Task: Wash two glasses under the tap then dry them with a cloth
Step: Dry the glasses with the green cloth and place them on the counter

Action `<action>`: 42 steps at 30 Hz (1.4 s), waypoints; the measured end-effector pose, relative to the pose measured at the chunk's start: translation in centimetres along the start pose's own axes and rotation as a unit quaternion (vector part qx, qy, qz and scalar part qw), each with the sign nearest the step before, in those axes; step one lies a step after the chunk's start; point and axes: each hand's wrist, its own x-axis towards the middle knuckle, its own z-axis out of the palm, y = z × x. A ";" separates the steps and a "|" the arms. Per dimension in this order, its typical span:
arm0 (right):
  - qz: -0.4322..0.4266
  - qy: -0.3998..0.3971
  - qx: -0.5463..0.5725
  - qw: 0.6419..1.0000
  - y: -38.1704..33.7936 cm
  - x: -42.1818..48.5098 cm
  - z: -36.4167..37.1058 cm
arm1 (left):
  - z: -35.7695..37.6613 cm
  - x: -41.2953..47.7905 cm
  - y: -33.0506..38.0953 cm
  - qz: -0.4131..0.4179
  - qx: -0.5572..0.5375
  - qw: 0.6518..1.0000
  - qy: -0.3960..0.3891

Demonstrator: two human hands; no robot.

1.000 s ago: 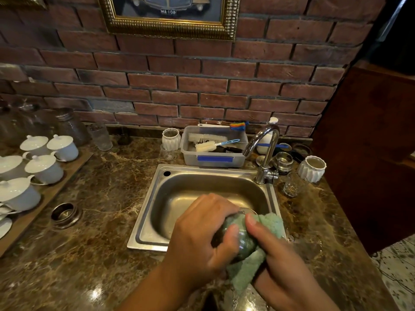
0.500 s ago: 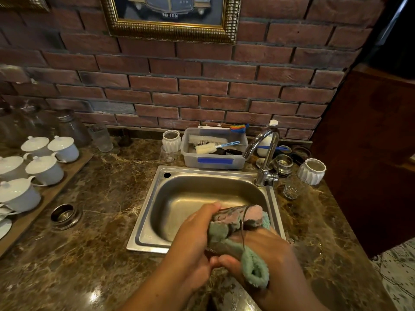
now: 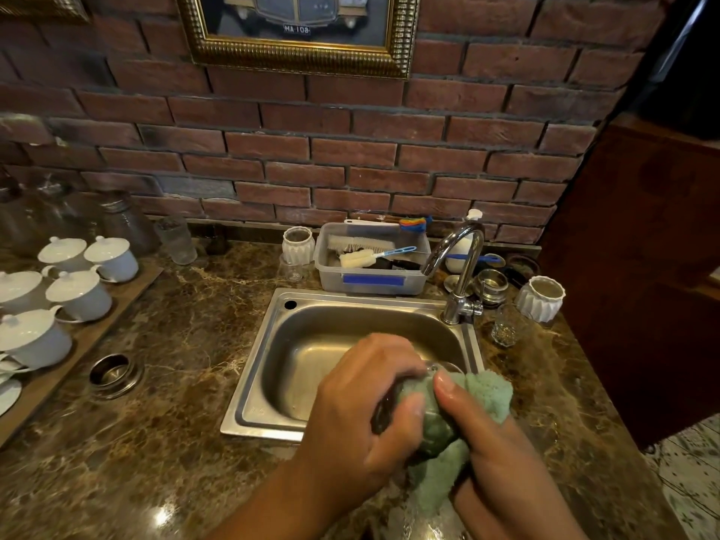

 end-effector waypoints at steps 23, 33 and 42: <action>-0.018 0.014 -0.084 0.996 -0.2 -0.2 0.0 | 1.2 -0.6 0.5 0.022 0.024 0.996 0.081; -0.091 -0.096 -0.543 0.829 -3.7 0.9 -1.0 | 0.9 -1.4 0.2 -0.362 -0.233 0.896 -0.107; -0.053 -0.175 -0.450 0.874 -4.6 2.3 -0.6 | 0.6 -1.0 0.1 -0.505 -0.605 0.589 -0.177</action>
